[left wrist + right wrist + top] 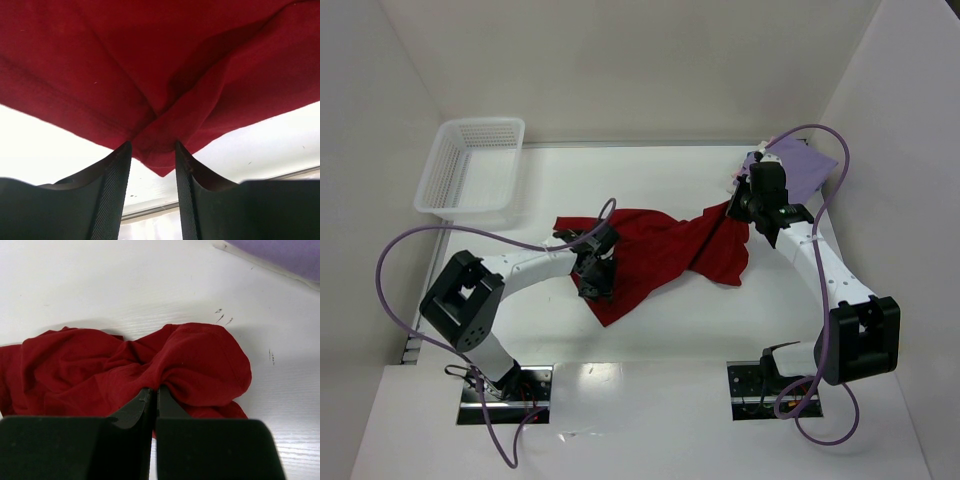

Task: Fold and stack the t-shirts

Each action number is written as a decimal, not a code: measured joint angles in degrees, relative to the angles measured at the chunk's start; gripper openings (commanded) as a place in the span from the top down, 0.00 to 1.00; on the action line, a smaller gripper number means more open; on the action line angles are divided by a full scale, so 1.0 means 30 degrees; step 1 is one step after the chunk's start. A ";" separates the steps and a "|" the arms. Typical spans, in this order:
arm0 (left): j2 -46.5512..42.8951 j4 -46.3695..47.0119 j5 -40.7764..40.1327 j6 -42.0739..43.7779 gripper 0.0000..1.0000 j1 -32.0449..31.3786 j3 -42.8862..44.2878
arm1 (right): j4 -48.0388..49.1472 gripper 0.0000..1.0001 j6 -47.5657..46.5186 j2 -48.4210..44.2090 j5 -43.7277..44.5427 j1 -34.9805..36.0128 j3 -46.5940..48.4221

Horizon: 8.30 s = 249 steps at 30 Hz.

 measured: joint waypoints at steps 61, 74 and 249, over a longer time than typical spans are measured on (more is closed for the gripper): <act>-0.4102 -0.4160 -0.8706 0.6674 1.00 0.5646 1.9373 | -0.1843 1.00 -0.0146 0.0372 0.0138 -0.0007 1.1213; -0.5588 -0.7198 -0.7176 0.6907 1.00 0.5676 2.4625 | -0.2849 1.00 -0.0415 -0.2324 -0.1275 0.0000 1.4367; -0.1253 -0.2149 -0.5850 0.6921 1.00 0.7963 0.8910 | 0.1727 0.86 0.6033 0.5581 -0.0357 1.1905 -0.2565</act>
